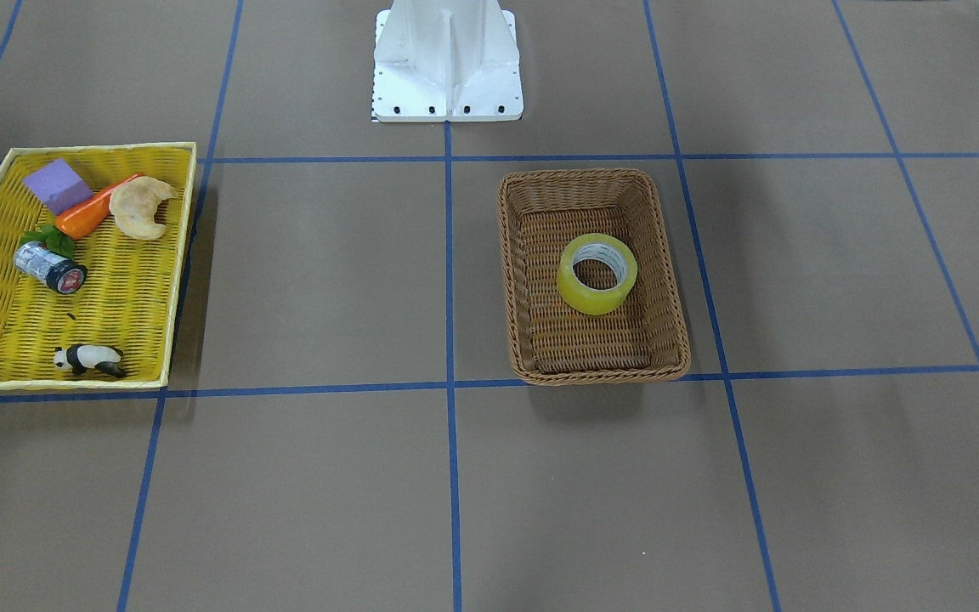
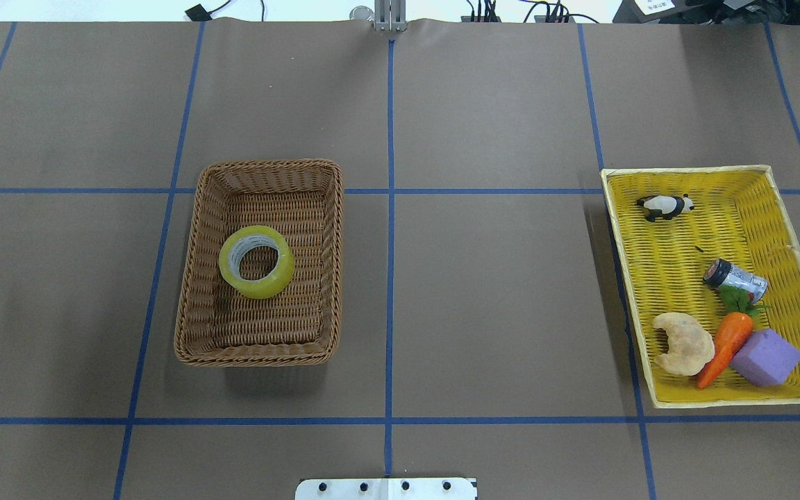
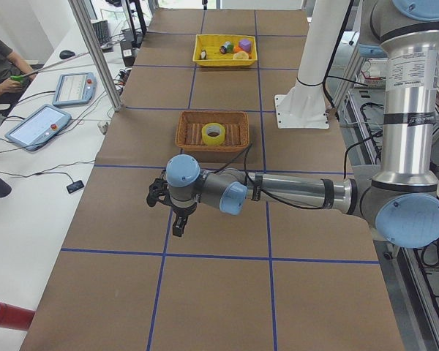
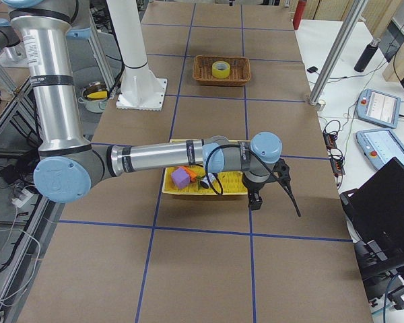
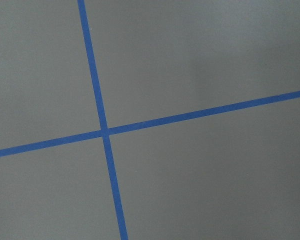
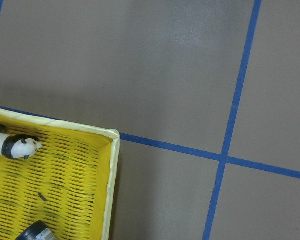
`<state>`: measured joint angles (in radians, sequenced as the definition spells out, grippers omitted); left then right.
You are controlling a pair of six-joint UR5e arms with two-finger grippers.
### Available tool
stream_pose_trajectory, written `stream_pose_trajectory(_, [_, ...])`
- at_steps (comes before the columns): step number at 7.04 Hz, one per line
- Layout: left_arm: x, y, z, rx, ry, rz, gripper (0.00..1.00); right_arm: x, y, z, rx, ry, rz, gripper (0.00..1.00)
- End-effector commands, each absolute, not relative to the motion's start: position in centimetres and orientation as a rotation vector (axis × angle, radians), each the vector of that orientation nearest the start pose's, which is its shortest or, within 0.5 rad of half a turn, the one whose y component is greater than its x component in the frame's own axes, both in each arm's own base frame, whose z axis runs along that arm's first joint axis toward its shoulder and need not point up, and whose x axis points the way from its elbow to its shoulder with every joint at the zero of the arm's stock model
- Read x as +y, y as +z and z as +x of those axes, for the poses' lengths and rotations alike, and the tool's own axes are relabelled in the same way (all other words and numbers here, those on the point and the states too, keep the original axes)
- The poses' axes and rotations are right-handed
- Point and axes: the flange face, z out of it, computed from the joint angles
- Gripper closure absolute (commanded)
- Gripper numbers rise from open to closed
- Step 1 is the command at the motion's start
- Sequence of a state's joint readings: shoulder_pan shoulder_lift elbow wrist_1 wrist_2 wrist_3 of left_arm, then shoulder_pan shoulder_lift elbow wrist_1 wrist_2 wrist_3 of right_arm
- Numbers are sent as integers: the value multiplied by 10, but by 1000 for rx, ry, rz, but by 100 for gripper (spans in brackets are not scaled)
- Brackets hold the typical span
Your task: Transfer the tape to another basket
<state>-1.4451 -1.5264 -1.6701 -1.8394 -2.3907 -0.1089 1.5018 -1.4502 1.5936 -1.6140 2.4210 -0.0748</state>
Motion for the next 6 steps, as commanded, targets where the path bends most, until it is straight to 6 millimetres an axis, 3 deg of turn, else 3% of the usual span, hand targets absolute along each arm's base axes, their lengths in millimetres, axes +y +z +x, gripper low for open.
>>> stream_pose_trajectory(1, [-489, 616, 1, 838, 143, 183, 1, -536, 587, 22, -909, -166, 88, 0])
stream_pose_trajectory(6, [-490, 618, 2, 841, 153, 211, 2, -530, 581, 20, -948, -164, 91, 0])
